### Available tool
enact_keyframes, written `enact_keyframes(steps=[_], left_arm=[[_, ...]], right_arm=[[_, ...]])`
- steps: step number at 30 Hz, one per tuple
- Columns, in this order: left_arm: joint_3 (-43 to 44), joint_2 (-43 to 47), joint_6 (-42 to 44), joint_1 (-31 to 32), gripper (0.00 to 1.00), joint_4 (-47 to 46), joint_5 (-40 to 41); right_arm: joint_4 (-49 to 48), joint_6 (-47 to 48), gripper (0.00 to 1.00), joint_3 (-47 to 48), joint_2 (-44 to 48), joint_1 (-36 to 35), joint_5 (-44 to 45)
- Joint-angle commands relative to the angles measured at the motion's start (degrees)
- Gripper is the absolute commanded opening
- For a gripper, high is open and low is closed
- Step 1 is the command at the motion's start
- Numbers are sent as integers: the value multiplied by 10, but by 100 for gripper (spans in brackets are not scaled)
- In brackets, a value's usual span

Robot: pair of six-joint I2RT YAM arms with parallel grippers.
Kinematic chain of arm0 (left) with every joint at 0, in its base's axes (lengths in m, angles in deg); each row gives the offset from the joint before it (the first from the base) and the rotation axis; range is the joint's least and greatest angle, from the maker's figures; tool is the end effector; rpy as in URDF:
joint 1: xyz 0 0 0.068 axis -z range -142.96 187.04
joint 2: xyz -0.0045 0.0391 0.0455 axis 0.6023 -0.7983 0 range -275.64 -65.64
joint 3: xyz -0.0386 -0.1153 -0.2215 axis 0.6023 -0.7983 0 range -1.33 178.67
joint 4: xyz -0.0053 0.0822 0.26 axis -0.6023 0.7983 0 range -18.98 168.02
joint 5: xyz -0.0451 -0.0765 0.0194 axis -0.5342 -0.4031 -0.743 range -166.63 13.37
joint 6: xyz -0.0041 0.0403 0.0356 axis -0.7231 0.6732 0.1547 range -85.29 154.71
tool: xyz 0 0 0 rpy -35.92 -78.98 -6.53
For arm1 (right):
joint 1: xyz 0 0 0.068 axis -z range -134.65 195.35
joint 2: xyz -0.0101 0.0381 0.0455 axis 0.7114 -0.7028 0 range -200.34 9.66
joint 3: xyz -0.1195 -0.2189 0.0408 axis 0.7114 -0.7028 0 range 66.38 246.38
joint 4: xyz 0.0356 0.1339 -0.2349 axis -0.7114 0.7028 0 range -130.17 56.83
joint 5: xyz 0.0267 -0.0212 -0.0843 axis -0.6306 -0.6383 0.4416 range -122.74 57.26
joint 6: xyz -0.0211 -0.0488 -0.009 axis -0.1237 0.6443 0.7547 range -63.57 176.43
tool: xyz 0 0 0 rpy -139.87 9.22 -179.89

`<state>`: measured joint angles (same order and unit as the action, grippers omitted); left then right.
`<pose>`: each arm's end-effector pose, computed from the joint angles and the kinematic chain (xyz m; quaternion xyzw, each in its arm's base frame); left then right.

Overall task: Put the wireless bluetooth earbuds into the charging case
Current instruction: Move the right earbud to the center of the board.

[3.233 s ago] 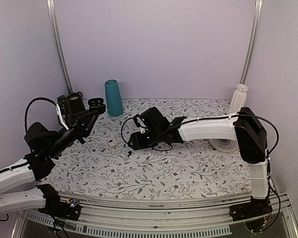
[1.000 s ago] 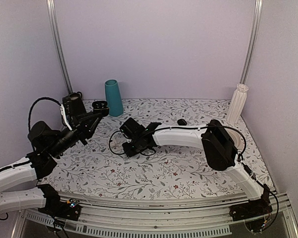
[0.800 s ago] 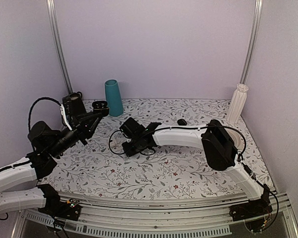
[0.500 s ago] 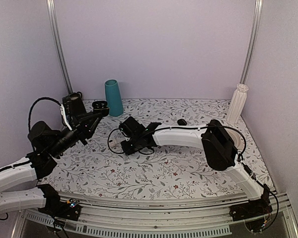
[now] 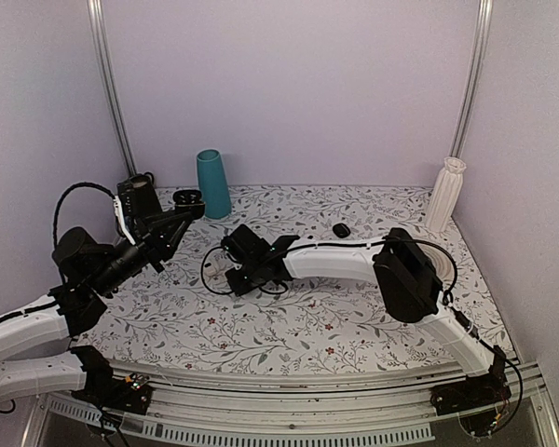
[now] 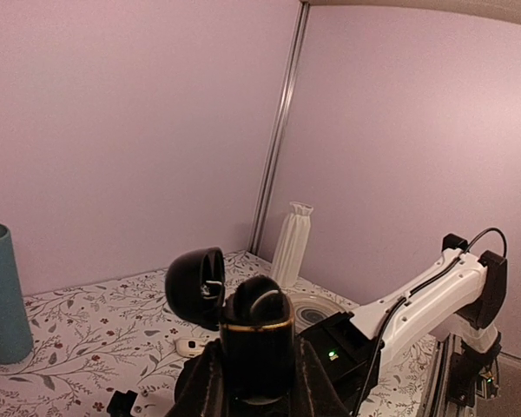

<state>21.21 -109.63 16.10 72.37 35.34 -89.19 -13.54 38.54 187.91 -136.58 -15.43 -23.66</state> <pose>0.1681 -0.1286 0.2710 0.1742 0.5914 -0.4156 0.6687 0.2729 0.4764 0.1105 -0.3195 0.8851 0.1514 0.3026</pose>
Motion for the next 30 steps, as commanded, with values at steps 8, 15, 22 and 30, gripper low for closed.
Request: enact_keyframes(steps=[8,15,22,30], left_arm=[[16,-5,1,-8,0,-9,7],[17,-14,-4,-8,0,-17,4],[12,-17,-8,-8,0,-20,5],[1,-44,-16,-7,0,-48,-33]], right_arm=[[-6,4,21,-47,5,-13,1],[-10,-2,10,-67,17,-13,-5],[-56,-14,8,-172,86,-13,-16],[-116,-13,8,-341,207,-15,-46]])
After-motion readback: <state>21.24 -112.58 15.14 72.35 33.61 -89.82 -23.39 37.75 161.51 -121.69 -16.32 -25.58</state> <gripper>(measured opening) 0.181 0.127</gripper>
